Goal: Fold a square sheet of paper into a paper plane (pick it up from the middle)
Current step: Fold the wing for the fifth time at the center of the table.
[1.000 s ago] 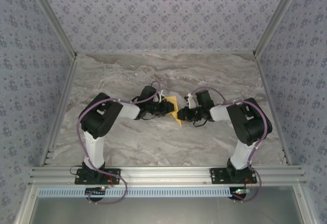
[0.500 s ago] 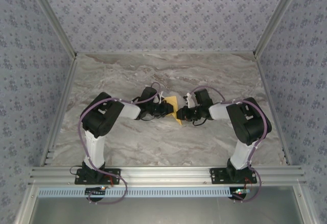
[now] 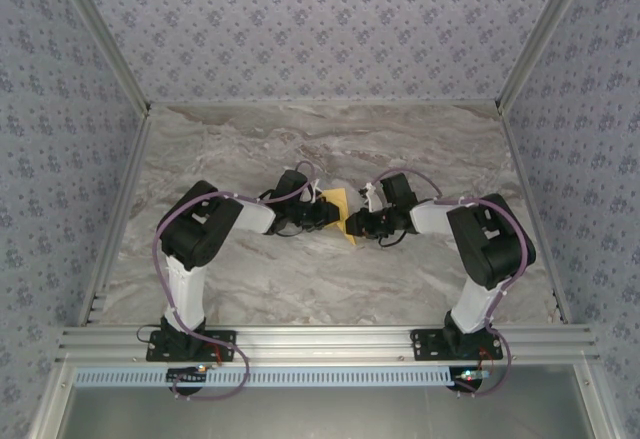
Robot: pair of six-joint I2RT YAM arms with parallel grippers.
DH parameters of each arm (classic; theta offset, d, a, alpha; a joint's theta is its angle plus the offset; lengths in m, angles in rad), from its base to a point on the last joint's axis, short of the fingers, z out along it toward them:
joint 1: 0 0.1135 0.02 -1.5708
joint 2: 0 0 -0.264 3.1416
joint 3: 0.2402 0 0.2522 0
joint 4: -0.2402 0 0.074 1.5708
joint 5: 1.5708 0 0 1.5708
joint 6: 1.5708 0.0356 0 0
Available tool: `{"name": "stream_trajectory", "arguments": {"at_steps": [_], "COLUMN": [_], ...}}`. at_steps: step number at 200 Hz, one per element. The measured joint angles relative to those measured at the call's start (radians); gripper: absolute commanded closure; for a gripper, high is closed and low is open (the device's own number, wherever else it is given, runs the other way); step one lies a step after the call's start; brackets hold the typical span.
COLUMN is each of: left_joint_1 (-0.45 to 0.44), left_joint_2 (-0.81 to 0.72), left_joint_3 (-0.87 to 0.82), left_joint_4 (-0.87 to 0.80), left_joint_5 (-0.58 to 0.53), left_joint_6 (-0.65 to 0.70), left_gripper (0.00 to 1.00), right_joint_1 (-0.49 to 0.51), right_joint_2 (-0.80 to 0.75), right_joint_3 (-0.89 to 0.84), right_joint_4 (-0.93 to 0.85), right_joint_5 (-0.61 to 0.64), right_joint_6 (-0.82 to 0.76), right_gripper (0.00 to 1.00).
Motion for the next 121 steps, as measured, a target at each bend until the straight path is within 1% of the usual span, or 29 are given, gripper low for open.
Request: {"name": "stream_trajectory", "arguments": {"at_steps": [25,52,95,121], "left_joint_1": [0.000,0.000,0.000,0.000], "left_joint_2": [0.000,0.000,0.000,0.000], "left_joint_3": [0.000,0.000,0.004,0.006], "left_joint_4": [-0.002,-0.003,-0.011,-0.015], "left_joint_5": [0.000,0.000,-0.001,-0.002], "left_joint_6": [0.000,0.000,0.000,0.000], "left_gripper": [0.83,0.83,0.84,0.84], "right_joint_1": [0.000,0.000,0.000,0.002], "right_joint_2": [-0.002,-0.001,0.022,0.022], "right_joint_3": [0.000,-0.001,0.006,0.013], "right_joint_4": [-0.015,-0.027,-0.035,-0.048], "right_joint_5": [0.006,0.010,0.014,0.014], "right_joint_6": [0.000,-0.001,-0.002,-0.005], "right_gripper": [0.86,0.89,0.90,0.87]}}
